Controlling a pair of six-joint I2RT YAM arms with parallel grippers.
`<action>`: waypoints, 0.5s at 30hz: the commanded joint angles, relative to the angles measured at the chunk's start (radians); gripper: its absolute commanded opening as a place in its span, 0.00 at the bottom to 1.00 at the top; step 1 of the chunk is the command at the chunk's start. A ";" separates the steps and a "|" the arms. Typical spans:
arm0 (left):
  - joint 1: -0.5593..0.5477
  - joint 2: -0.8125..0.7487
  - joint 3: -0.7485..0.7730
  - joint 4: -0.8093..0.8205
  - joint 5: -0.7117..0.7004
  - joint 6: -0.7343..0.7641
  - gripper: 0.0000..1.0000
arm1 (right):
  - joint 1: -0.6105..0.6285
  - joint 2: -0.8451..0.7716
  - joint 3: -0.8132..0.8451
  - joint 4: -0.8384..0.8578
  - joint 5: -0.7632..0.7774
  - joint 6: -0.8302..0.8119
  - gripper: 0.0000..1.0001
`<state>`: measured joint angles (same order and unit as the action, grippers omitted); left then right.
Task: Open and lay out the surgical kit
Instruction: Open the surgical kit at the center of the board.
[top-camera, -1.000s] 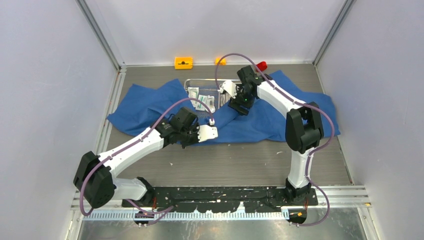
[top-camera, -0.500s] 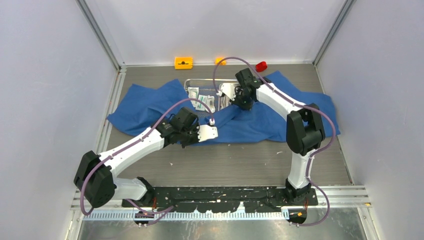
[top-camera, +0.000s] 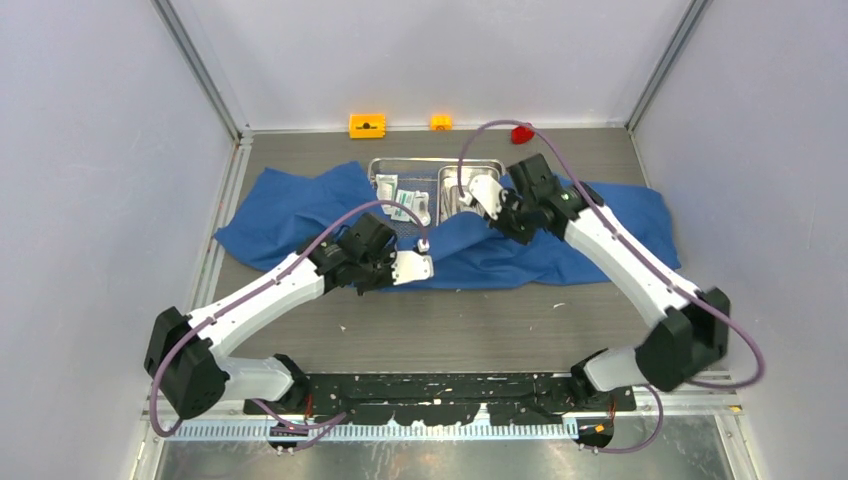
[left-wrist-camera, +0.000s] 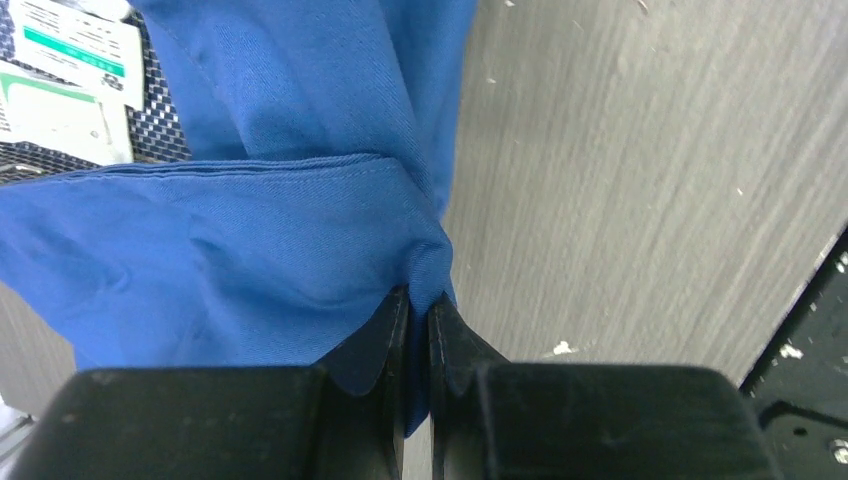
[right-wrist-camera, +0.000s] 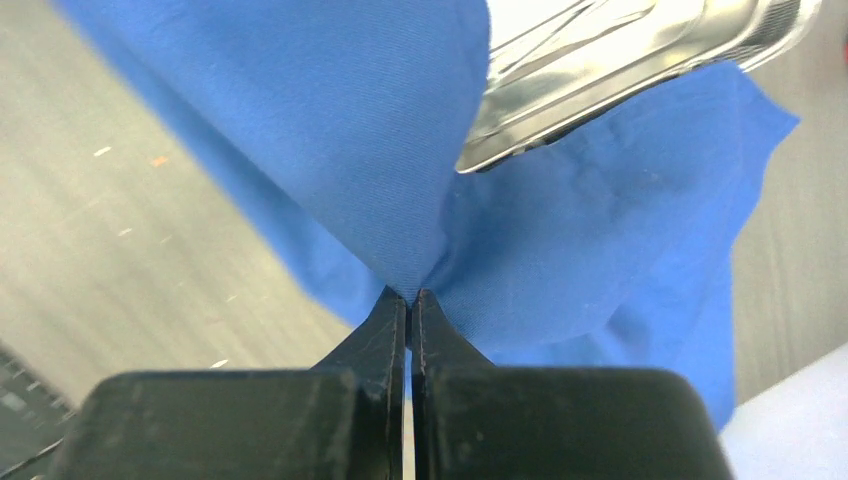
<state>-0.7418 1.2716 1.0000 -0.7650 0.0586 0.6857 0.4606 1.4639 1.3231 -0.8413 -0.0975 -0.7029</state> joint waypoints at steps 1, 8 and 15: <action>-0.047 -0.062 -0.025 -0.288 -0.092 -0.009 0.02 | 0.036 -0.199 -0.134 -0.107 -0.002 0.093 0.00; -0.079 -0.153 -0.082 -0.494 0.058 -0.042 0.07 | 0.098 -0.449 -0.270 -0.278 -0.148 0.188 0.03; -0.076 -0.237 -0.087 -0.589 0.121 -0.060 0.32 | 0.068 -0.521 -0.259 -0.332 -0.196 0.193 0.34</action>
<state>-0.8280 1.0714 0.9257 -1.1038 0.1848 0.6525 0.5632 0.9710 1.0283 -1.0851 -0.3130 -0.5320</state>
